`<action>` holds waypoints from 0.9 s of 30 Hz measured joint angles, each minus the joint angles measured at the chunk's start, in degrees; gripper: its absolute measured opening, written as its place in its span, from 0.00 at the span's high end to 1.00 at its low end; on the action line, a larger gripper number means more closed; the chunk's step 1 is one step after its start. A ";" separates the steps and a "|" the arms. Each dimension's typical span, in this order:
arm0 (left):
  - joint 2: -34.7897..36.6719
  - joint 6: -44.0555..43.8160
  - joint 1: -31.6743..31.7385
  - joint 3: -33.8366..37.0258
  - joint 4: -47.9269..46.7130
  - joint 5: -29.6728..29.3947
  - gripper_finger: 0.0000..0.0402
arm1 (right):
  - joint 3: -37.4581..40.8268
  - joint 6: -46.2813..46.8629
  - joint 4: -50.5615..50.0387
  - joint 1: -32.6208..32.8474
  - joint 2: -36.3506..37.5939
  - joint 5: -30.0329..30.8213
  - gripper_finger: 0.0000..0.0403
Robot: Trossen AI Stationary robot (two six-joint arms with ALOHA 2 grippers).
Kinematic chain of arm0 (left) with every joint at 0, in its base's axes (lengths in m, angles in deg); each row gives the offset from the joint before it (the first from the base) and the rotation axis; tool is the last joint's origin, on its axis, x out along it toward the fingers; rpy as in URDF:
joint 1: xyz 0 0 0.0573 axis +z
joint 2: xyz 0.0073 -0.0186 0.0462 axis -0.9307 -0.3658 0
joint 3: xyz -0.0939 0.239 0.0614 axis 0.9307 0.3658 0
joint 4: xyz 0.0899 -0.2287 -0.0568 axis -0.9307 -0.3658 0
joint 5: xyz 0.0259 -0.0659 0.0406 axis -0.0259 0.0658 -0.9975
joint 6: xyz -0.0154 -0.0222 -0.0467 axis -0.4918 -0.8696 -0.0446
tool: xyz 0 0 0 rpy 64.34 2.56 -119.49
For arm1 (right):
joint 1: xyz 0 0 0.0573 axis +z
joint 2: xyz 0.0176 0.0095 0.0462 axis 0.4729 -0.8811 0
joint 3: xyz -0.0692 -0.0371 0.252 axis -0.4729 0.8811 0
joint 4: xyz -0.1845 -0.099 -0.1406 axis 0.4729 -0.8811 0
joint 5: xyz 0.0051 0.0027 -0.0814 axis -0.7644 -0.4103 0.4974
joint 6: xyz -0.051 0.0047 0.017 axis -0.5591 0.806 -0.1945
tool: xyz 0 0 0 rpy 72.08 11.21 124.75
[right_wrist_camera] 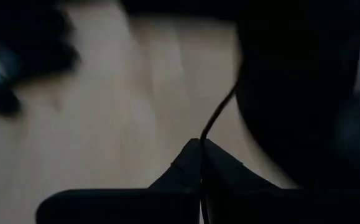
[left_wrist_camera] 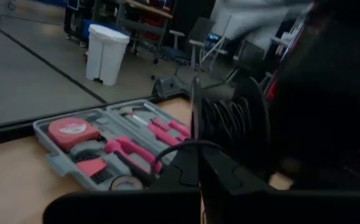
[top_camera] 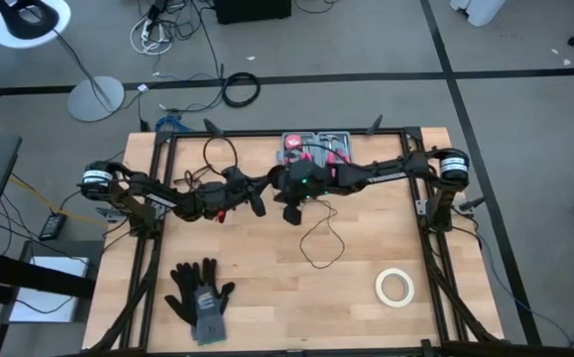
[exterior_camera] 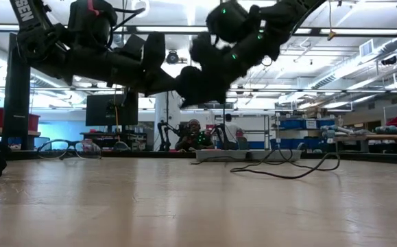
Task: Coil cords
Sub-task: Coil the black wire onto the black spool
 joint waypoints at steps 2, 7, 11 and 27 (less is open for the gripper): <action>0.00 -0.03 0.01 0.02 0.69 -0.09 1.00 | 0.35 0.59 -3.88 -0.05 -0.74 2.75 0.98; -0.04 -1.18 -0.03 0.44 0.06 0.75 1.00 | 3.89 1.09 -6.24 -0.01 0.96 4.85 0.99; -0.02 -2.58 -0.03 1.30 0.40 1.34 1.00 | 7.19 1.55 -4.31 0.04 3.97 4.82 0.99; 0.11 -3.31 -0.13 1.97 -1.30 2.24 1.00 | 18.91 3.00 2.13 1.75 22.34 3.58 0.98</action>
